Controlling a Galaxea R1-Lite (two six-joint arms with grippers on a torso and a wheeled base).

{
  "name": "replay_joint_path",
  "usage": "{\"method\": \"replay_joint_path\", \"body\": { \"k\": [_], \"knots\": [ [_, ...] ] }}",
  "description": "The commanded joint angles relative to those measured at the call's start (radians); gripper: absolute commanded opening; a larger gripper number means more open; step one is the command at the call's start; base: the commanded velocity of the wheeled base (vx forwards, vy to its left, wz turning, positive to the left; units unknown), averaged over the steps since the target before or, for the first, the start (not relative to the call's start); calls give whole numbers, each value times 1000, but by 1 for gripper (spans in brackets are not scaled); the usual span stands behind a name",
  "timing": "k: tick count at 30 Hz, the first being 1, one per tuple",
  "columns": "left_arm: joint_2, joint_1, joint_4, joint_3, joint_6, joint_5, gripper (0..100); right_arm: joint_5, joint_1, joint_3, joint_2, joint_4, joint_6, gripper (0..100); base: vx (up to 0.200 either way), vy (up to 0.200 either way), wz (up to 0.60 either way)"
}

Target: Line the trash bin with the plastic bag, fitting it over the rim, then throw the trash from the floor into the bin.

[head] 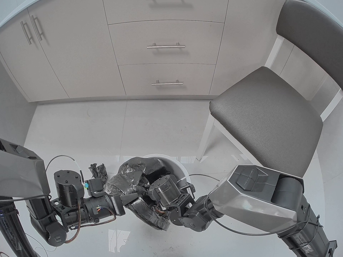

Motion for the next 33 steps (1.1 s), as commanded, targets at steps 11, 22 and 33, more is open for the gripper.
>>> {"method": "replay_joint_path", "body": {
  "k": [11, 22, 33],
  "knots": [
    [4, 0, 0, 0, -2, 0, 0, -5, -9, 13, -55, 1, 2, 100, 0, 0, 0],
    [3, -2, 0, -11, -2, 0, 0, -8, 25, 418, -329, -30, 33, 100, 0, 0, 0],
    [-22, -16, 1, -169, -150, 20, 0, -6, 205, 627, -472, -94, 58, 100, 0, 0, 0]
  ]
}}
